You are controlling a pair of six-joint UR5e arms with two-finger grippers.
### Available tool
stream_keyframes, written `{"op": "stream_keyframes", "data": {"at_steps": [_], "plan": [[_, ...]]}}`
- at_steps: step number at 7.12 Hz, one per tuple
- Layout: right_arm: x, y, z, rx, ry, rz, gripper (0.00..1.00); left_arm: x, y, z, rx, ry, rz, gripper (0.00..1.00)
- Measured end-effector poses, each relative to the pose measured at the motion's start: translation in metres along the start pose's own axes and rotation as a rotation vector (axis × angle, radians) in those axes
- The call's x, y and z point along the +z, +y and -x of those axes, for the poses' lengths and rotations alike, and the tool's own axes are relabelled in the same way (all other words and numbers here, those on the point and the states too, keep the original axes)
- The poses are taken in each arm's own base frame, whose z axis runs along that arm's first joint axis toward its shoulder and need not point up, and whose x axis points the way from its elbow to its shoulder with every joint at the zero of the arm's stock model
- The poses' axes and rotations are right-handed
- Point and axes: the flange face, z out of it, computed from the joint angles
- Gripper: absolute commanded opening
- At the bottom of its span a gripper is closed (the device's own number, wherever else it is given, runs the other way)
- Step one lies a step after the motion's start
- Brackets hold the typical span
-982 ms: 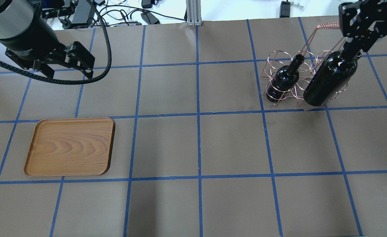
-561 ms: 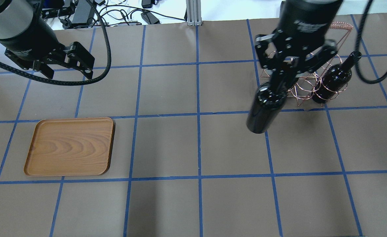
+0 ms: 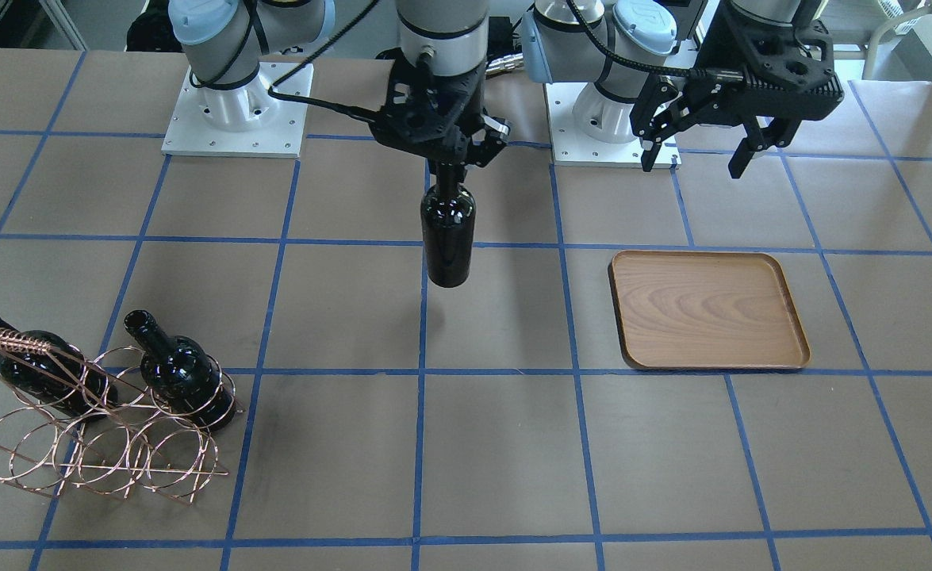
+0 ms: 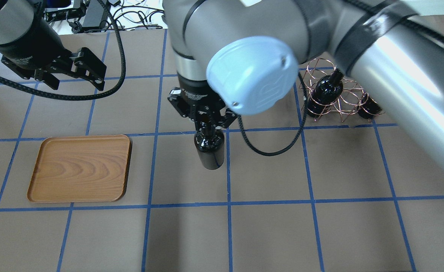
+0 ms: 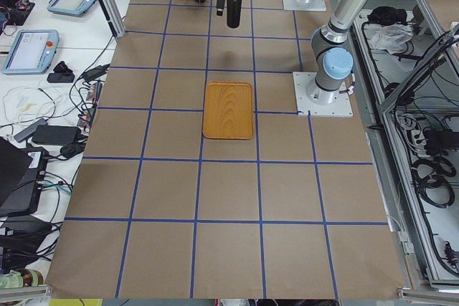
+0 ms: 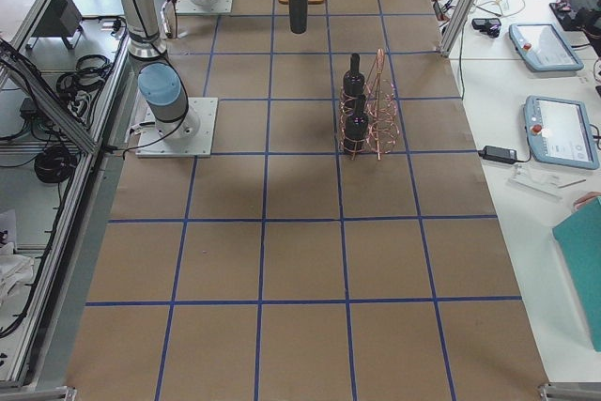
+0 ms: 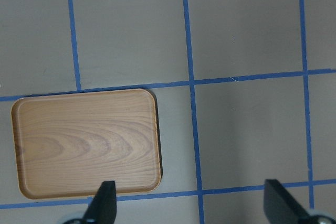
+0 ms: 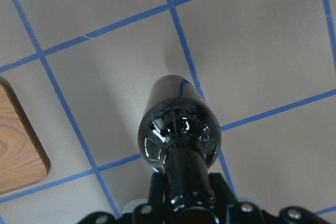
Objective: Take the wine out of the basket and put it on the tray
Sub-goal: 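Carry the bottle toward the table center and lower it upright, then open the right gripper and raise it back above the rack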
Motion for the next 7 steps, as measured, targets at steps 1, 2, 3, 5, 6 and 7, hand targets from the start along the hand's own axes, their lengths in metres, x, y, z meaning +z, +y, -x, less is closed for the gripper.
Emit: {"op": "stream_keyframes", "data": {"at_steps": [1, 2, 3, 5, 6, 7], "plan": [[0.019, 0.004, 0.018, 0.000, 0.000, 0.003, 0.35, 0.000, 0.000, 0.001, -0.001, -0.001, 0.002, 1.00], [0.031, 0.006, 0.029, 0.000, -0.003, 0.005, 0.39, 0.001, 0.000, 0.002, -0.001, -0.002, 0.006, 1.00], [0.038, 0.007, 0.035, 0.008, -0.006, 0.005, 0.43, 0.003, 0.000, 0.002, -0.001, -0.001, 0.009, 1.00], [0.050, 0.005, 0.043, 0.015, -0.008, 0.004, 0.95, 0.003, 0.000, 0.002, -0.002, -0.002, 0.014, 1.00], [0.056, 0.003, 0.045, 0.010, -0.007, 0.001, 1.00, 0.003, 0.000, 0.003, -0.003, -0.002, 0.014, 1.00], [0.057, 0.000, 0.046, -0.004, -0.009, -0.004, 1.00, 0.003, 0.000, 0.003, -0.004, -0.003, 0.013, 1.00]]}}
